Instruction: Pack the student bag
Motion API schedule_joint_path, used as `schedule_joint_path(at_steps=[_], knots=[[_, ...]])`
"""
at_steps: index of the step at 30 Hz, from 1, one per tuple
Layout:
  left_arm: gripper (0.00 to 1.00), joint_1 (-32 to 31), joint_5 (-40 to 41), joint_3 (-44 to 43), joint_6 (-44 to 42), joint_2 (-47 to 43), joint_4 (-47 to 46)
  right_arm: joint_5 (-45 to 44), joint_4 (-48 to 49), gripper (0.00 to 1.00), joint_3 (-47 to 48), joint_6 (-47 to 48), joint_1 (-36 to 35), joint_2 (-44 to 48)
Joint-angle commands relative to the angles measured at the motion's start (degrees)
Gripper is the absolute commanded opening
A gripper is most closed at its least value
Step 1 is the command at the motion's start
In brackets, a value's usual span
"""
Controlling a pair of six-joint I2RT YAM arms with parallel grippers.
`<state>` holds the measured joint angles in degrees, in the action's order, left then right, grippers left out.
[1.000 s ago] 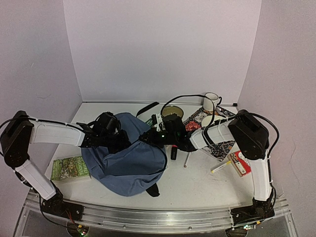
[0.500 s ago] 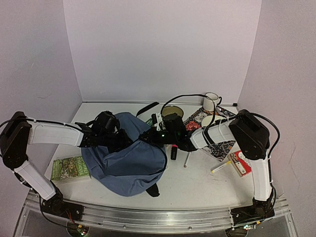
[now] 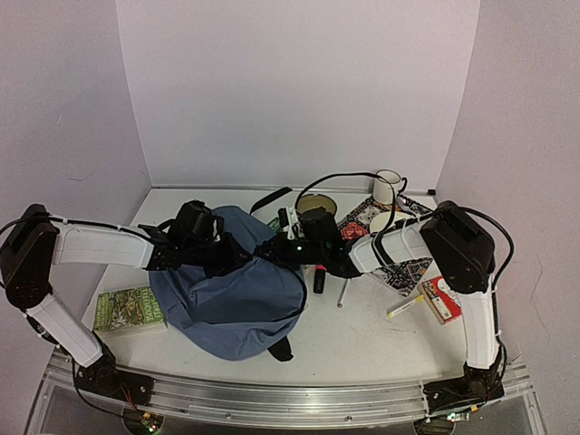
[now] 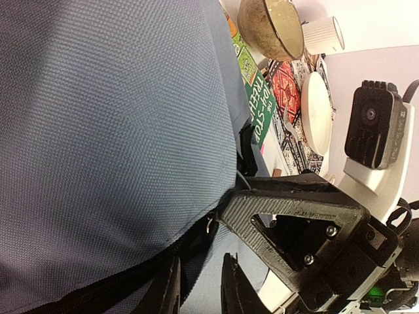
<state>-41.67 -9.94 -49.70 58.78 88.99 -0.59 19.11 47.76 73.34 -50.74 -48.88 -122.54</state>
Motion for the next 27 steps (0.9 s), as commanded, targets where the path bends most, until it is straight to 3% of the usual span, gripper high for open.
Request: schedule_joint_path(at_steps=[1,7,11,19,27], knots=[[0.23,-0.2,0.7,1.0,0.7,-1.9,-3.3,3.0,5.8,0.0,1.4,0.0,-0.8,4.3],[0.29,-0.2,10.9,-0.6,-3.3,-5.0,7.1,2.5,5.8,0.0,0.3,0.3,-0.8,4.9],[0.32,-0.2,11.6,0.0,-3.9,-5.7,8.5,2.8,5.8,0.04,0.5,0.1,-0.8,4.7],[0.28,-0.4,7.2,3.7,-4.3,-7.4,8.2,2.3,4.2,0.27,0.3,-0.9,-0.8,5.2],[0.25,-1.6,7.9,4.4,-5.3,-7.7,7.9,0.7,-4.3,0.4,0.3,-4.0,-1.7,5.7]])
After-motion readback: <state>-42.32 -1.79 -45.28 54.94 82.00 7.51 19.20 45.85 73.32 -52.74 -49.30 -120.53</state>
